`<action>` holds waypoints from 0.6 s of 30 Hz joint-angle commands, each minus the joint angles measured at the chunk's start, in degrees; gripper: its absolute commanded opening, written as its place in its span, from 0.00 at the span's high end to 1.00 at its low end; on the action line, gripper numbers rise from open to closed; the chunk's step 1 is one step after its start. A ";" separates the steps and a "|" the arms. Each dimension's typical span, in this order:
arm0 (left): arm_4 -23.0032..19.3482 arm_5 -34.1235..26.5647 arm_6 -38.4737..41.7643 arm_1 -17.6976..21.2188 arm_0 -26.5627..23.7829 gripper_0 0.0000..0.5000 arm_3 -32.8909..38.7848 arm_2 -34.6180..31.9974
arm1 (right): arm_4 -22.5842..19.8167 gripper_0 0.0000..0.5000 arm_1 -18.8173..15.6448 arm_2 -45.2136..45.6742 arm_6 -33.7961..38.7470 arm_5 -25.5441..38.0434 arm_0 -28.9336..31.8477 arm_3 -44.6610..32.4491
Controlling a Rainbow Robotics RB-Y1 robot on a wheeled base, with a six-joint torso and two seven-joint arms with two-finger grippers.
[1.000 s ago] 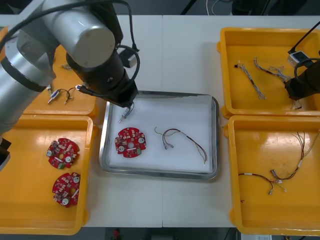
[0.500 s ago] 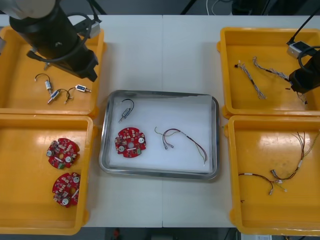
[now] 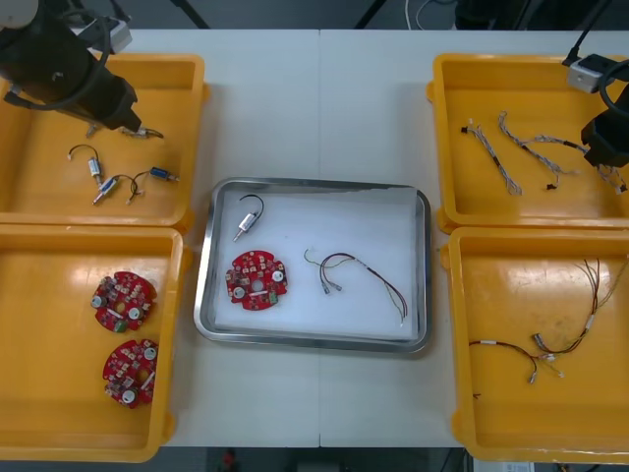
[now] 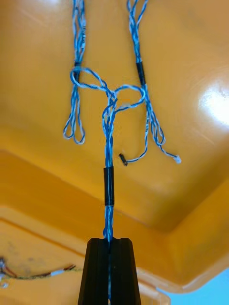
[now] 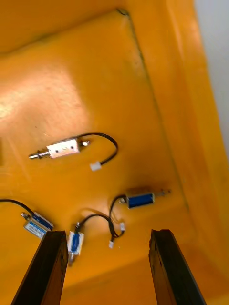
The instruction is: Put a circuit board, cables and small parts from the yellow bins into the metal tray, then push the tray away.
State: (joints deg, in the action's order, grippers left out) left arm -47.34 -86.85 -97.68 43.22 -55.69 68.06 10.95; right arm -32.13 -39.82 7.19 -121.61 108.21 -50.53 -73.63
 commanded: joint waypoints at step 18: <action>1.28 23.65 -22.73 2.49 -3.11 0.00 -18.14 -1.98 | -13.23 1.00 -2.46 -0.95 2.52 1.79 -0.09 -20.50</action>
State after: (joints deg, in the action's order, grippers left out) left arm -45.86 -65.33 -119.96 43.32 -55.70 50.90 10.90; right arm -42.70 -39.85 7.48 -121.24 109.71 -50.51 -89.66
